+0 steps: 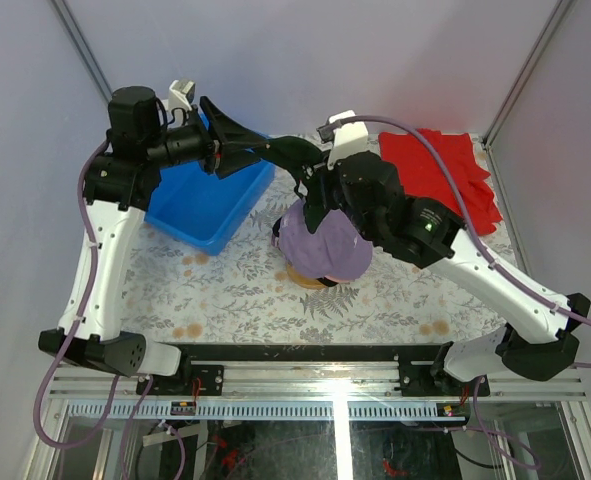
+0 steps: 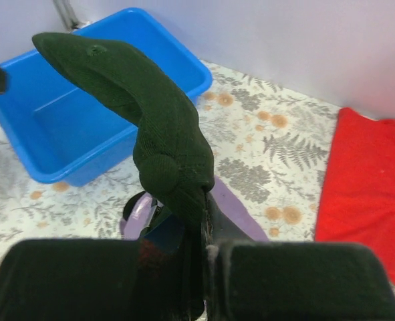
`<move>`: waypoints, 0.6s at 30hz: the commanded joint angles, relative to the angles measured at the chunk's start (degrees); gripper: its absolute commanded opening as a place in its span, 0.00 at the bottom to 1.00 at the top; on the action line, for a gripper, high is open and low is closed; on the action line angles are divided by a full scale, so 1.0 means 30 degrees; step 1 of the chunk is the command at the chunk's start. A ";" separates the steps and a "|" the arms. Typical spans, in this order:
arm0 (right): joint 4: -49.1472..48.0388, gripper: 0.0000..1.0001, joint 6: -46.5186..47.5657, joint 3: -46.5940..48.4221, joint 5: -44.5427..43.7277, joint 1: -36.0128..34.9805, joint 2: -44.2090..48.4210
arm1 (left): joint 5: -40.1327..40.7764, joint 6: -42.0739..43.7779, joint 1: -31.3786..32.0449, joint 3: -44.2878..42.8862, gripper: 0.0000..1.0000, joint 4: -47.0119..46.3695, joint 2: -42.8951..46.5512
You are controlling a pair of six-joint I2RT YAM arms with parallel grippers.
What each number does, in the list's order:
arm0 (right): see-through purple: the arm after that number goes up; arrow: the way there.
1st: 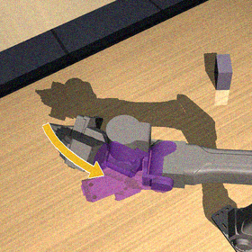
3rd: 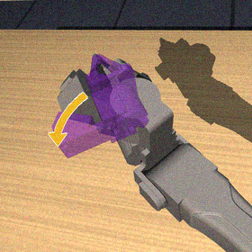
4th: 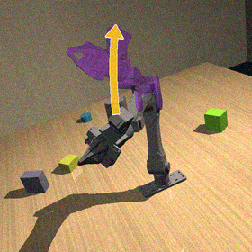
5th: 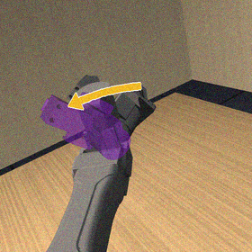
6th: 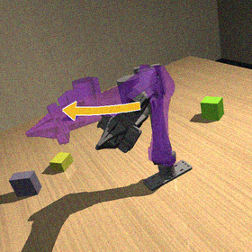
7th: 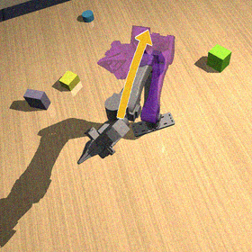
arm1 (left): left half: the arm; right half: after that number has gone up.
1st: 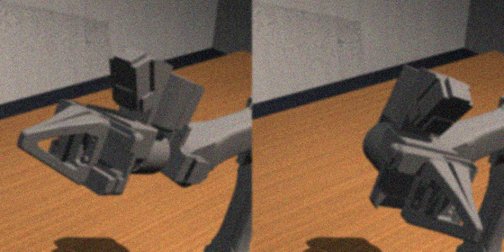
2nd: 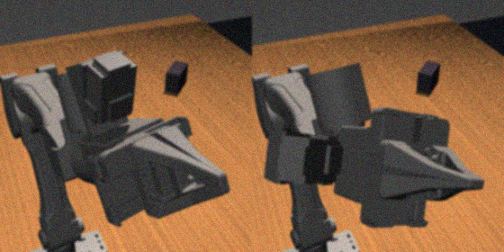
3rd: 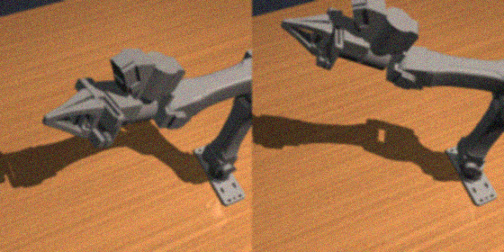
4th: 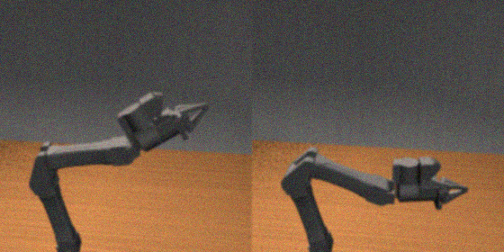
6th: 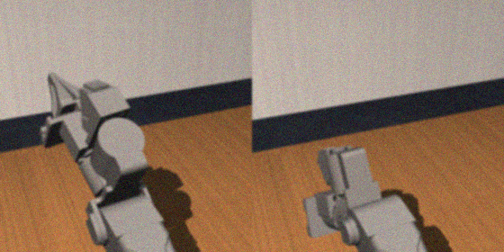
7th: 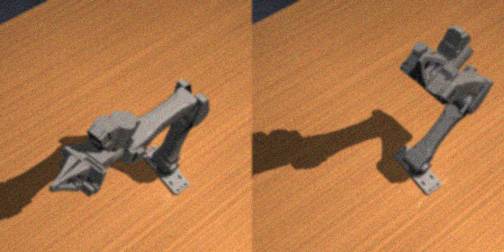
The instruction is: Stack the hats
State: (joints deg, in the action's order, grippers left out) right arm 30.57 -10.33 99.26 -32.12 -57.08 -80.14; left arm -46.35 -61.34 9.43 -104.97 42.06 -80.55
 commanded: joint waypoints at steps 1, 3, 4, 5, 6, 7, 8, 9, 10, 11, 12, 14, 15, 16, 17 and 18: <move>-0.3320 0.00 0.3200 -0.0553 -0.4396 -0.0541 0.0580 | -0.1839 -0.2112 0.0210 -0.0063 0.50 -0.1259 0.1099; -0.4213 0.00 0.4442 -0.0645 -0.4908 -0.0588 0.0649 | -0.2000 -0.2627 0.0244 -0.0227 0.50 -0.1313 0.1310; -0.4538 0.00 0.4999 -0.0570 -0.5125 -0.0575 0.0563 | -0.2098 -0.2831 0.0253 -0.0270 0.51 -0.1307 0.1389; -0.4839 0.00 0.5644 -0.0517 -0.5328 -0.0690 0.0461 | -0.2165 -0.3066 0.0269 -0.0279 0.52 -0.1325 0.1447; -0.5199 0.00 0.6329 -0.0485 -0.5401 -0.0837 0.0353 | -0.2111 -0.3260 0.0344 -0.0298 0.52 -0.1378 0.1476; -0.5636 0.00 0.6953 -0.0455 -0.5622 -0.1057 0.0218 | -0.2053 -0.3423 0.0478 -0.0312 0.52 -0.1378 0.1494; -0.6133 0.00 0.7701 -0.0470 -0.5980 -0.1348 0.0066 | -0.1962 -0.3568 0.0642 -0.0288 0.52 -0.1392 0.1530; -0.6672 0.00 0.8347 -0.0483 -0.6229 -0.1622 -0.0067 | -0.1885 -0.3648 0.0849 -0.0252 0.52 -0.1372 0.1549; -0.7252 0.00 0.9025 -0.0558 -0.6546 -0.1916 -0.0193 | -0.1798 -0.3702 0.0999 -0.0130 0.52 -0.1304 0.1602; -0.7994 0.00 0.9729 -0.0655 -0.6802 -0.2250 -0.0271 | -0.1703 -0.3757 0.1073 0.0076 0.52 -0.1255 0.1686; -0.8648 0.00 1.0477 -0.0733 -0.7124 -0.2544 -0.0358 | -0.1673 -0.3820 0.1133 0.0252 0.52 -0.1249 0.1759; -0.9601 0.00 1.1373 -0.0834 -0.7523 -0.3102 -0.0557 | -0.1571 -0.3915 0.1194 0.0620 0.52 -0.1250 0.1917; -1.0264 0.00 1.1813 -0.0946 -0.7689 -0.3365 -0.0650 | -0.1451 -0.3952 0.1233 0.0700 0.52 -0.1248 0.2022; -1.0803 0.00 1.2311 -0.1146 -0.7816 -0.3650 -0.0713 | -0.1337 -0.3997 0.1249 0.0751 0.52 -0.1248 0.2013; -1.1200 0.00 1.2718 -0.1267 -0.7887 -0.3924 -0.0797 | -0.1254 -0.4035 0.1250 0.0746 0.52 -0.1248 0.2005; -1.1491 0.00 1.3146 -0.1333 -0.8024 -0.4182 -0.0932 | -0.1177 -0.4044 0.1265 0.0665 0.52 -0.1248 0.1916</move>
State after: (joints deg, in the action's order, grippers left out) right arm 7.35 20.05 96.05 -51.62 -66.78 -82.21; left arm -48.58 -72.10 12.82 -103.20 40.58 -75.61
